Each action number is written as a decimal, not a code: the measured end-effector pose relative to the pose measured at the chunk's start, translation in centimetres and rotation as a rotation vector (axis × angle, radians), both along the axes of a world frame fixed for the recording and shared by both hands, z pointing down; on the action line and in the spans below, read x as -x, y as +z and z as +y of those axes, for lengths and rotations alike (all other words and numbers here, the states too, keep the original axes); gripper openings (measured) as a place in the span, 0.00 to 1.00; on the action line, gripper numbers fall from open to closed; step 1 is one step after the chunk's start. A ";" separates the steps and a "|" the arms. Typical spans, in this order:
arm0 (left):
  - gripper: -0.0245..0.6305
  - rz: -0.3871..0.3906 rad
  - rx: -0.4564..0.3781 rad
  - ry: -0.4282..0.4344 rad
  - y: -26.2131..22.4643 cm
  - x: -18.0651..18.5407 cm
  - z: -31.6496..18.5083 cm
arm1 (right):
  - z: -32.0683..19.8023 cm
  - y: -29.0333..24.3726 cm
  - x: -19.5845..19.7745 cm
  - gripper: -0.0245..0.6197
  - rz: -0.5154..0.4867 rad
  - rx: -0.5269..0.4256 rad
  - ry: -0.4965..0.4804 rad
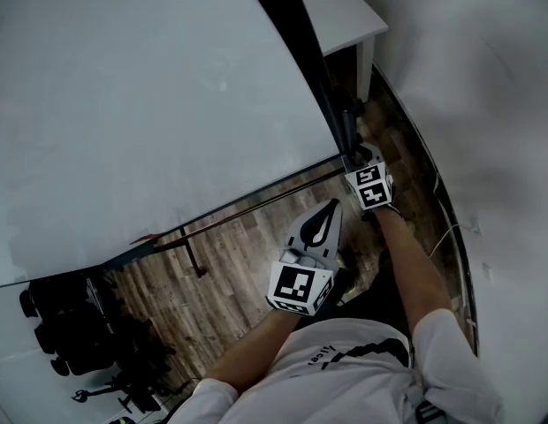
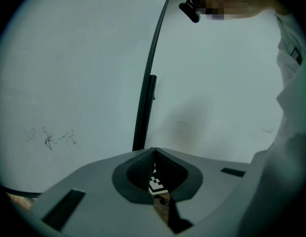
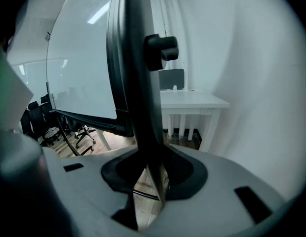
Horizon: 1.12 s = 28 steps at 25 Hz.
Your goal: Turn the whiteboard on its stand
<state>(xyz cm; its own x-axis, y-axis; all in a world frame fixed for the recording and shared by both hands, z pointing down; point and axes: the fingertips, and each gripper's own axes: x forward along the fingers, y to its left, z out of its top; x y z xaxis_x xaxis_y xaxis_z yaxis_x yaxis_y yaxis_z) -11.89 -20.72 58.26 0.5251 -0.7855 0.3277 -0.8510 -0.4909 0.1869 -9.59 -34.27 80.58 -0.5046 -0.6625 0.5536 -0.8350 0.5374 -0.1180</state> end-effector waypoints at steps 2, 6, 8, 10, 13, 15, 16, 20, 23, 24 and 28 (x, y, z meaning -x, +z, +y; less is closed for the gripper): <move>0.06 -0.001 0.003 0.001 0.3 -0.3 -0.2 | -0.8 0.1 -1.7 0.21 0.011 0.008 0.024; 0.06 0.005 0.018 0.009 0.8 -1.2 -0.5 | -2.4 0.5 -5.2 0.20 0.046 0.008 0.058; 0.06 0.009 0.024 0.016 0.8 -1.7 -0.5 | -3.0 0.2 -6.8 0.20 0.054 0.008 0.074; 0.06 0.011 0.029 0.017 0.9 -2.0 -0.7 | -3.6 0.0 -8.1 0.20 0.061 0.007 0.079; 0.06 0.011 0.041 0.014 1.5 -2.4 -1.0 | -4.5 0.4 -9.6 0.20 0.082 0.003 0.066; 0.06 0.009 0.049 0.007 1.6 -2.7 -1.0 | -5.0 0.5 -10.4 0.20 0.093 0.008 0.058; 0.06 0.007 0.052 0.003 1.5 -3.0 -0.9 | -5.1 0.3 -10.8 0.20 0.094 0.009 0.054; 0.06 0.005 0.061 -0.032 -1.4 -7.2 0.2 | -4.5 -2.9 -15.2 0.20 0.093 0.009 0.035; 0.06 0.011 0.064 -0.068 -3.1 -11.1 0.5 | -4.1 -4.1 -18.6 0.20 0.086 0.018 0.019; 0.06 0.013 0.064 -0.080 -3.2 -11.9 0.4 | -4.2 -4.1 -19.0 0.20 0.083 0.021 0.011; 0.06 0.034 0.047 -0.131 -6.1 -14.7 0.5 | -4.0 -7.1 -20.2 0.20 0.087 0.018 -0.030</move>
<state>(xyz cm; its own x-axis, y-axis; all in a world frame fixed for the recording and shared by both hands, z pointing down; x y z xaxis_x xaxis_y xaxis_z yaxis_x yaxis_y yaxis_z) 2.80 -20.18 52.16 0.4300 -0.8322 0.3501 -0.9002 -0.3656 0.2366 10.64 -38.23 73.51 -0.4738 -0.6375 0.6075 -0.8260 0.5610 -0.0555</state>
